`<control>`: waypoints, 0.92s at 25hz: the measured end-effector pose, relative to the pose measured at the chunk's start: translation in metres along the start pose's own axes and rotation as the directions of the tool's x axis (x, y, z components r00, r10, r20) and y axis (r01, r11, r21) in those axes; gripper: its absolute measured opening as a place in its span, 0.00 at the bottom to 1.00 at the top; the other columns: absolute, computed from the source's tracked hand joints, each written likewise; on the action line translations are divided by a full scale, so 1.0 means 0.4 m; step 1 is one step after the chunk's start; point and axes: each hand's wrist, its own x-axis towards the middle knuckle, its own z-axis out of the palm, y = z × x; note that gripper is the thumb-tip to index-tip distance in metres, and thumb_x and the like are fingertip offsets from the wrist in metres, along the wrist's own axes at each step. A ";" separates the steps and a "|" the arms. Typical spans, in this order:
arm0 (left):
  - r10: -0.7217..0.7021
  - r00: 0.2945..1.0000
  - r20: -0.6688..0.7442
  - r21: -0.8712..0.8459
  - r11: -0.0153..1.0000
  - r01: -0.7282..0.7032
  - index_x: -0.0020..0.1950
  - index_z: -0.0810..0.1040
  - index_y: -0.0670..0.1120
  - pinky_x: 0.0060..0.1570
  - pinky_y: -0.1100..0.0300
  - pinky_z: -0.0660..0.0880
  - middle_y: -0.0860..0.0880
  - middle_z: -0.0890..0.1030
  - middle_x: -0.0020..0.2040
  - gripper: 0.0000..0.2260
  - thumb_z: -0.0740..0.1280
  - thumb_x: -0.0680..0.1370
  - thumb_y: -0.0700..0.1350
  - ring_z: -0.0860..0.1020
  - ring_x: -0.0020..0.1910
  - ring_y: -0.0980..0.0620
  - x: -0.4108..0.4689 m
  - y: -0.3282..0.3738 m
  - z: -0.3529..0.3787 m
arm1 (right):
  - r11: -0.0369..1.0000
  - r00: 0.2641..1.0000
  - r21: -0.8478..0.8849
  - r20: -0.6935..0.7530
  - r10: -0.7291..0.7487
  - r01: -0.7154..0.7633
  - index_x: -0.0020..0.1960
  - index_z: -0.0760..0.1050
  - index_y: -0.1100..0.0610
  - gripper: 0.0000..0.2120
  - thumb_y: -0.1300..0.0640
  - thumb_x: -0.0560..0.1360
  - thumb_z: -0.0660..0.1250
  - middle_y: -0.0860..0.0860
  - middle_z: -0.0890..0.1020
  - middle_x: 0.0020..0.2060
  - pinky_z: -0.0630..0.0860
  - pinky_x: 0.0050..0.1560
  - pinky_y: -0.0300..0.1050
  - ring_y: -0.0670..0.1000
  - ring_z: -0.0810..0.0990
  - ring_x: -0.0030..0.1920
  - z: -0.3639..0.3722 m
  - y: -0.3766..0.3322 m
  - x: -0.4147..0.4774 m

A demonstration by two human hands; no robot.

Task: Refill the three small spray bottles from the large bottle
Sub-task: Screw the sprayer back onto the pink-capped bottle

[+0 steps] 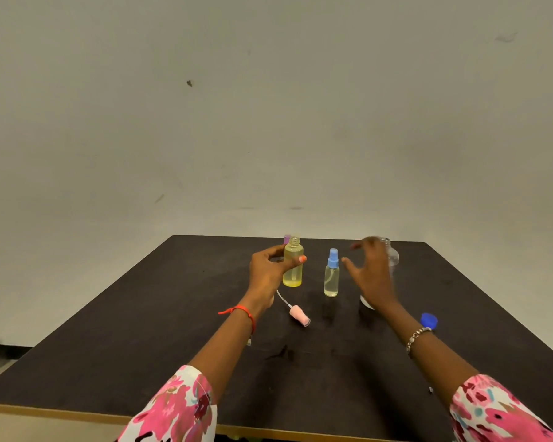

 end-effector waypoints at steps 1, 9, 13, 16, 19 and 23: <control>0.005 1.000 -0.005 0.002 1.000 -0.005 0.53 0.80 0.45 0.58 0.44 0.76 0.52 0.80 0.45 0.16 0.76 0.66 0.41 0.78 0.54 0.47 0.002 0.001 -0.002 | 0.997 0.996 -0.014 0.042 -0.075 0.076 0.45 0.76 0.63 0.10 0.63 0.66 0.73 0.60 0.76 0.45 0.66 0.49 0.46 0.60 0.74 0.49 0.017 -0.015 -0.008; 0.033 0.999 -0.040 -0.003 0.999 -0.033 0.52 0.81 0.43 0.56 0.45 0.77 0.54 0.80 0.42 0.16 0.77 0.65 0.40 0.79 0.52 0.47 -0.002 0.006 -0.017 | 0.993 0.624 -0.030 0.776 0.093 -0.112 0.58 0.69 0.59 0.25 0.51 0.67 0.73 0.53 0.74 0.44 0.70 0.39 0.36 0.49 0.74 0.43 0.148 -0.102 -0.086; 0.029 0.998 -0.048 0.004 1.000 -0.029 0.53 0.80 0.43 0.56 0.45 0.77 0.55 0.79 0.42 0.17 0.77 0.65 0.40 0.79 0.52 0.48 -0.007 0.012 -0.018 | 0.988 0.529 -0.118 0.834 0.154 -0.101 0.59 0.71 0.58 0.22 0.58 0.67 0.73 0.58 0.76 0.55 0.75 0.52 0.47 0.56 0.77 0.54 0.169 -0.104 -0.097; 0.024 0.998 -0.049 0.006 1.000 -0.024 0.52 0.81 0.44 0.56 0.45 0.77 0.54 0.80 0.43 0.17 0.77 0.64 0.41 0.79 0.53 0.48 -0.008 0.015 -0.025 | 0.980 0.681 -0.022 0.716 0.153 -0.196 0.52 0.75 0.62 0.12 0.61 0.70 0.69 0.59 0.79 0.50 0.75 0.43 0.39 0.53 0.77 0.48 0.137 -0.118 -0.067; 0.021 0.999 -0.046 0.005 1.000 -0.020 0.51 0.81 0.45 0.57 0.44 0.76 0.52 0.81 0.45 0.16 0.77 0.65 0.41 0.79 0.54 0.47 -0.011 0.019 -0.029 | 0.904 0.823 0.128 0.481 0.303 -0.408 0.43 0.79 0.64 0.06 0.62 0.70 0.68 0.58 0.81 0.40 0.73 0.39 0.39 0.51 0.77 0.40 0.077 -0.143 0.008; 0.010 0.999 -0.041 0.015 1.000 -0.010 0.55 0.80 0.43 0.57 0.45 0.76 0.49 0.81 0.48 0.18 0.76 0.66 0.41 0.78 0.54 0.47 -0.013 0.027 -0.021 | 0.783 0.872 0.391 0.289 0.394 -0.484 0.33 0.78 0.57 0.07 0.59 0.69 0.69 0.53 0.79 0.30 0.72 0.35 0.42 0.49 0.76 0.31 -0.024 -0.191 0.127</control>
